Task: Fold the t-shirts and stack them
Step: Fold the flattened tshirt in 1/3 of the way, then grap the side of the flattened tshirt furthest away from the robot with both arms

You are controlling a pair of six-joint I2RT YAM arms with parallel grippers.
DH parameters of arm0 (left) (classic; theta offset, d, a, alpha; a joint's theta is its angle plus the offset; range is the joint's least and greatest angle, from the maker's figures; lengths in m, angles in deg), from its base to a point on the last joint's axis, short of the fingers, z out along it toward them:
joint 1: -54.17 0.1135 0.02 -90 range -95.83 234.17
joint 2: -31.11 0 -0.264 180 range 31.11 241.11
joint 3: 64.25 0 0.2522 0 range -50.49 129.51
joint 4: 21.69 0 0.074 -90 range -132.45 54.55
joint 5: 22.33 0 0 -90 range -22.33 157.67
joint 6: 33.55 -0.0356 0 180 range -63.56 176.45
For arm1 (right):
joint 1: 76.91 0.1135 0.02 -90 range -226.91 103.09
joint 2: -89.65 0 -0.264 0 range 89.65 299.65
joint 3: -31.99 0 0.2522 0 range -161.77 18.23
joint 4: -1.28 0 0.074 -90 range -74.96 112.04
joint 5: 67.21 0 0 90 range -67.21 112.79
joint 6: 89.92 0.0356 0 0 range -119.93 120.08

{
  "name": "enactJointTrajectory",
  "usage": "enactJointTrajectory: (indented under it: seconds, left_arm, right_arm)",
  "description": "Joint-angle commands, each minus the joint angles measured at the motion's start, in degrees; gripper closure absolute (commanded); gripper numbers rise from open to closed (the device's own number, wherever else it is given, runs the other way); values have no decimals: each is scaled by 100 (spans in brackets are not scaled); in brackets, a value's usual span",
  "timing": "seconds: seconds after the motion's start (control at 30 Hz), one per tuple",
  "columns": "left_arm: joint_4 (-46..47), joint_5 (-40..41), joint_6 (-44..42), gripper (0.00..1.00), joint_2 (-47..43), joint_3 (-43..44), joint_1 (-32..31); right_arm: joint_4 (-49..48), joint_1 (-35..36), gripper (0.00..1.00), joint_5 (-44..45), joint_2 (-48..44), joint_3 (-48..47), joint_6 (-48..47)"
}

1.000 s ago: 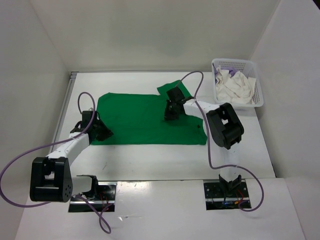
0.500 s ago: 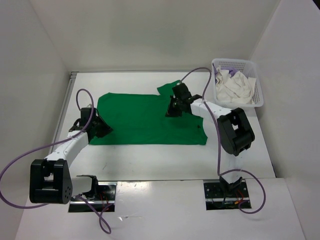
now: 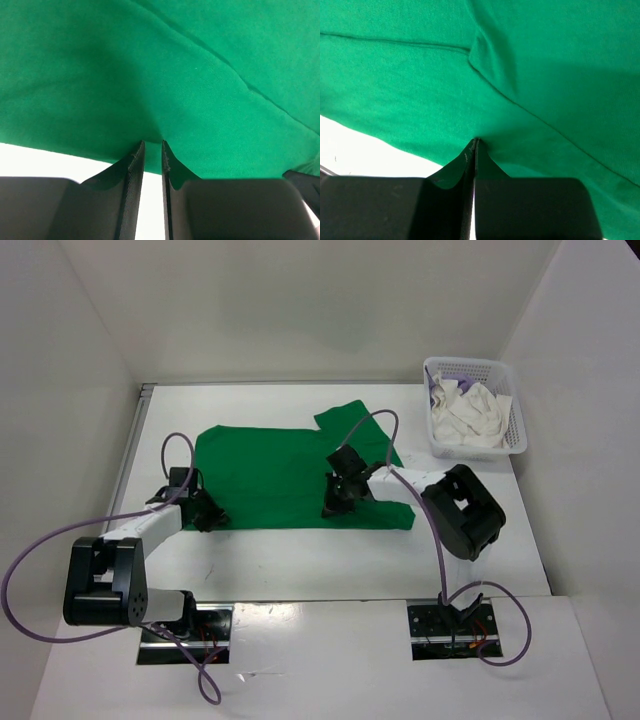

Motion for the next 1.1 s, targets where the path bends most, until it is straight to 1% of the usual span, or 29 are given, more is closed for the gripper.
enactJointTrajectory:
  seconds: [0.0, 0.07, 0.13, 0.23, 0.27, 0.33, 0.4, 0.5, 0.53, 0.57, 0.6, 0.63, 0.67, 0.7, 0.73, 0.77, 0.8, 0.83, 0.87, 0.9, 0.93, 0.97, 1.0, 1.03, 1.07]
  left_arm:
    - [-367, -53, -55, 73, 94, 51, 126]
    - [-491, 8, 75, 69, -19, -18, 127]
    - [-657, -70, 207, 67, -98, -72, 196]
    - [-1070, -228, 559, 67, -554, -194, 250]
    - [-1193, -298, 769, 67, -956, -195, 250]
    - [-1666, -456, 981, 67, -1328, -274, 250]
    - [-1669, -675, 982, 71, -1277, -204, 250]
    - [-1582, -581, 745, 71, -1225, 383, 311]
    - [-1468, -484, 675, 71, -1076, 638, 311]
    - [-1197, -344, 500, 71, -962, 1188, 311]
    - [-1038, -30, 394, 71, -821, 1446, 363]
    - [-671, 113, 314, 71, -446, 1666, 416]
    - [-458, 192, 227, 71, -224, 2025, 469]
    - [-256, 193, 52, 71, 239, 2212, 469]
    - [-36, 463, -2, 69, 487, 2414, 530]
    - [53, 588, -64, 68, 733, 2624, 531]
    - [158, 728, -212, 65, 1180, 2809, 531]
    - [333, 956, -266, 63, 1410, 3142, 531]
    - [396, 958, -327, 62, 1630, 3328, 609]
    - [458, 1036, -424, 60, 2067, 3504, 610]
    - [458, 1307, -573, 58, 2281, 3871, 610]
    - [458, 1362, -661, 56, 2474, 4014, 610]
    - [510, 1362, -766, 54, 2842, 4137, 662]
    - [511, 1449, -889, 52, 3028, 4269, 663]
    - [511, 1294, -951, 50, 3334, 4470, 732]
  right_arm:
    - [-67, -25, 100, 359, -245, 429, 53]
    - [-67, 27, 100, 359, -325, 762, 114]
    - [-67, 28, 100, 359, -482, 1043, 115]
    - [12, 80, 100, 359, -641, 1325, 167]
    - [82, 80, 100, 298, -755, 1378, 168]
    - [82, 133, 100, 297, -808, 1457, 168]
    - [213, 203, 100, 236, -808, 1458, 220]
    - [293, 203, 99, 226, -817, 1292, 159]
    - [450, 203, 93, 305, -869, 1204, 107]
    - [538, 203, 89, 445, -940, 942, 54]
    - [644, 203, 85, 447, -940, 783, -86]
    - [827, 203, 81, 447, -940, 625, -148]
    - [890, 203, 80, 394, -1001, 362, -149]
    - [943, 203, 79, 333, -1071, 246, -227]
    - [944, 203, 75, 254, -1124, 167, -297]
    - [944, 203, 75, 192, -1203, 27, -298]
    - [944, 151, 75, 122, -1204, 25, -298]
    - [848, 151, 75, 61, -1282, -27, -298]
    - [847, 151, 78, -10, -1283, -27, -298]
    - [795, 151, 82, -10, -1283, -27, -298]
    - [794, 151, 85, -63, -1283, -27, -298]
    - [794, 151, 88, -115, -1283, -88, -298]
    - [794, 151, 88, -116, -1283, -89, -298]
    - [794, 151, 88, -116, -1283, -150, -298]
    - [742, 151, 88, -177, -1283, -150, -298]
